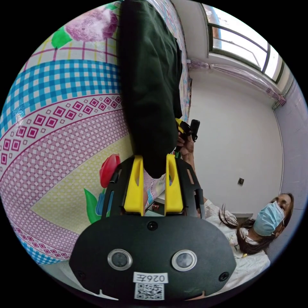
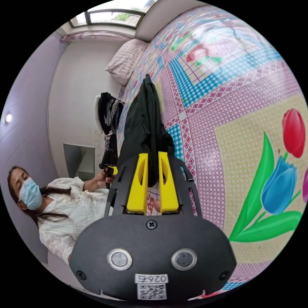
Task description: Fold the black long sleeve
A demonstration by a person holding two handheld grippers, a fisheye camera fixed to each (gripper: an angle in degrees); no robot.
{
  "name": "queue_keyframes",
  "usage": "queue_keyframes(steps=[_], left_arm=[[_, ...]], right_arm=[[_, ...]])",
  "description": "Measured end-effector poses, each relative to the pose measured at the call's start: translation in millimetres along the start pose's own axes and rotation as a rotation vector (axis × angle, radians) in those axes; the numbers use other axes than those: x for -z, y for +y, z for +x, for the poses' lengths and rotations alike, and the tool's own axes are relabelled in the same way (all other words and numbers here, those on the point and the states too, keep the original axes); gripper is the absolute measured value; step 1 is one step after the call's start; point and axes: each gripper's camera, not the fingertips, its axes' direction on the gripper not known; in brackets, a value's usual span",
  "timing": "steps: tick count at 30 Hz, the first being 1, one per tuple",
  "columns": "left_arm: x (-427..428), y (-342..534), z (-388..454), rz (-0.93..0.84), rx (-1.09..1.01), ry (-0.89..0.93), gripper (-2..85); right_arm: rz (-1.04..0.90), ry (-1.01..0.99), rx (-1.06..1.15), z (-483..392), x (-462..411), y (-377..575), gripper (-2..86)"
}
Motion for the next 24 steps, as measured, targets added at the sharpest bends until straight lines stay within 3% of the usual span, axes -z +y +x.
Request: queue_keyframes(steps=[5,11,17,20,24], left_arm=[[3,-4,-8,-0.004,0.01,0.022,10.5],[5,-5,-14,0.006,0.023,0.024,10.7],[8,-3,-18,0.013,0.035,0.025,10.8],[10,-2,-20,0.01,0.036,0.029,10.8],[12,0,-23,0.002,0.036,0.038,10.7]], right_arm=[[0.125,0.206,0.14,-35,13,20,13.5],[0.037,0.367,0.289,-61,-14,2,19.0],[-0.147,0.59,0.341,-68,-52,-26,13.7],[-0.189,0.495,0.344,-63,-54,-27,8.7],[-0.115,0.508,0.352,-59,-48,-18,6.0]])
